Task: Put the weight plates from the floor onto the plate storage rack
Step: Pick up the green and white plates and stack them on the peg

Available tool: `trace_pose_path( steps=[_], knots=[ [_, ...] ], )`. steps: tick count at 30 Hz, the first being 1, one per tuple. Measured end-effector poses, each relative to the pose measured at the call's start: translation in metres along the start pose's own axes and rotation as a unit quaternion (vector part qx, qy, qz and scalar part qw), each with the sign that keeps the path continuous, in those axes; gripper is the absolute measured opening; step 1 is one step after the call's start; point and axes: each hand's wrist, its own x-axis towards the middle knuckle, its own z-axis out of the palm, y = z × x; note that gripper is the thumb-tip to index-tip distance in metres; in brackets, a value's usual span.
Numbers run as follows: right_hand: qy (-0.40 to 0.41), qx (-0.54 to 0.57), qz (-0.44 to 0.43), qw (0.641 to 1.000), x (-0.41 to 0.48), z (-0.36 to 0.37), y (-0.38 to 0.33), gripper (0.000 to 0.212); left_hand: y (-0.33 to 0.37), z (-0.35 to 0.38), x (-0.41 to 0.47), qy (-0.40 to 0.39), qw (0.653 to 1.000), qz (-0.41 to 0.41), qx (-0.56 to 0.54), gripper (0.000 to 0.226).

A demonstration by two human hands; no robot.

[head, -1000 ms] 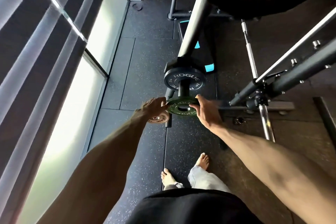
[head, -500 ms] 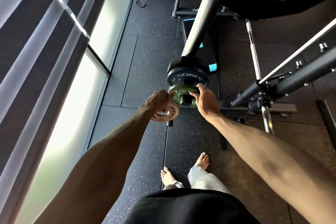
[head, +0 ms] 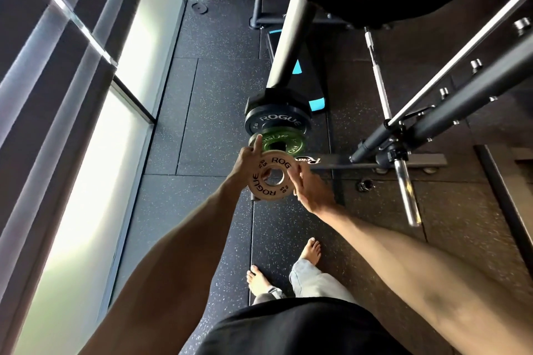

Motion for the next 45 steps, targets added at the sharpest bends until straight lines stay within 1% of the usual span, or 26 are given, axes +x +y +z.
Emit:
trace_pose_path(
  steps=[2,5,7,10,12,14,17,18,19,23,24,26,28,29,31,32,33,34,35,36,37,39,41,43,44,45],
  knots=[
    [-0.026,0.033,0.015,0.999,0.001,-0.001,0.000,0.036,0.000,0.002,0.002,0.009,1.000,-0.008,0.009,0.061],
    [-0.003,0.022,0.007,1.000,0.008,-0.002,0.001,0.026,0.005,0.005,0.002,0.026,0.998,0.023,0.047,0.058],
    [0.021,0.003,0.000,1.000,0.012,-0.003,0.002,0.022,0.010,0.006,-0.001,0.050,0.993,0.065,0.088,0.053],
    [0.042,-0.026,-0.012,0.999,0.019,-0.003,0.003,0.023,0.010,0.007,-0.008,0.071,0.980,0.146,0.117,0.040],
    [0.037,-0.025,-0.011,0.999,0.022,-0.003,0.001,0.021,0.005,0.006,-0.016,0.073,0.961,0.214,0.158,0.033],
    [0.037,-0.028,-0.008,0.999,0.023,-0.004,-0.002,0.024,-0.003,0.003,-0.020,0.057,0.937,0.278,0.202,0.028],
    [0.030,-0.027,-0.006,0.999,0.023,-0.004,-0.005,0.038,-0.013,-0.008,-0.016,0.026,0.912,0.303,0.274,0.030],
    [0.030,-0.032,-0.007,0.999,0.024,-0.003,-0.003,0.038,-0.016,-0.010,-0.014,0.018,0.904,0.306,0.299,0.029],
    [0.033,-0.040,-0.003,0.999,0.025,-0.002,-0.004,0.033,-0.017,-0.012,-0.013,0.016,0.898,0.304,0.318,0.029],
    [0.057,-0.040,0.019,0.997,0.039,0.000,-0.008,0.022,-0.015,-0.011,-0.010,0.060,0.880,0.302,0.363,0.028],
    [0.062,-0.034,0.023,0.997,0.042,-0.001,-0.011,0.019,-0.014,-0.010,-0.008,0.076,0.878,0.295,0.369,0.029],
    [0.069,-0.011,0.037,0.997,0.048,-0.004,-0.017,0.024,-0.009,-0.004,-0.008,0.110,0.882,0.264,0.374,0.034],
    [0.075,0.012,0.079,0.994,0.052,-0.007,-0.026,0.035,-0.005,0.005,-0.010,0.148,0.903,0.200,0.350,0.038],
    [0.078,0.026,0.116,0.990,0.052,-0.008,-0.031,0.042,-0.001,0.009,-0.013,0.164,0.921,0.148,0.320,0.039],
    [0.063,0.066,0.197,0.976,0.053,-0.003,-0.032,0.057,-0.002,0.013,-0.015,0.169,0.960,0.026,0.222,0.050],
    [0.045,0.098,0.230,0.967,0.053,0.000,-0.029,0.063,-0.004,0.014,-0.016,0.153,0.974,-0.041,0.163,0.057],
    [0.021,0.147,0.260,0.954,0.053,0.004,-0.027,0.066,-0.004,0.015,-0.015,0.120,0.983,-0.105,0.091,0.061],
    [-0.002,0.205,0.279,0.938,0.052,0.007,-0.025,0.066,-0.004,0.016,-0.016,0.074,0.985,-0.155,0.002,0.061],
    [-0.021,0.254,0.287,0.923,0.051,0.009,-0.026,0.061,-0.002,0.017,-0.015,0.036,0.979,-0.184,-0.085,0.058],
    [-0.032,0.292,0.288,0.911,0.050,0.008,-0.029,0.056,0.000,0.019,-0.014,0.022,0.968,-0.198,-0.151,0.054],
    [-0.036,0.319,0.289,0.902,0.049,0.007,-0.031,0.051,0.002,0.020,-0.011,0.018,0.959,-0.206,-0.194,0.051],
    [-0.047,0.365,0.294,0.882,0.051,0.003,-0.037,0.044,0.012,0.019,-0.007,0.006,0.947,-0.208,-0.247,0.047],
    [-0.054,0.395,0.293,0.869,0.056,-0.002,-0.043,0.038,0.022,0.015,-0.006,-0.014,0.942,-0.208,-0.263,0.035],
    [-0.044,0.406,0.296,0.863,0.065,-0.007,-0.049,0.020,0.033,0.012,-0.006,-0.024,0.944,-0.205,-0.259,0.022],
    [-0.035,0.408,0.300,0.862,0.069,-0.009,-0.051,0.016,0.037,0.011,-0.005,-0.026,0.944,-0.205,-0.256,0.017],
    [-0.029,0.406,0.304,0.861,0.074,-0.011,-0.052,0.016,0.039,0.011,-0.002,-0.026,0.946,-0.204,-0.249,0.013]
  ],
)
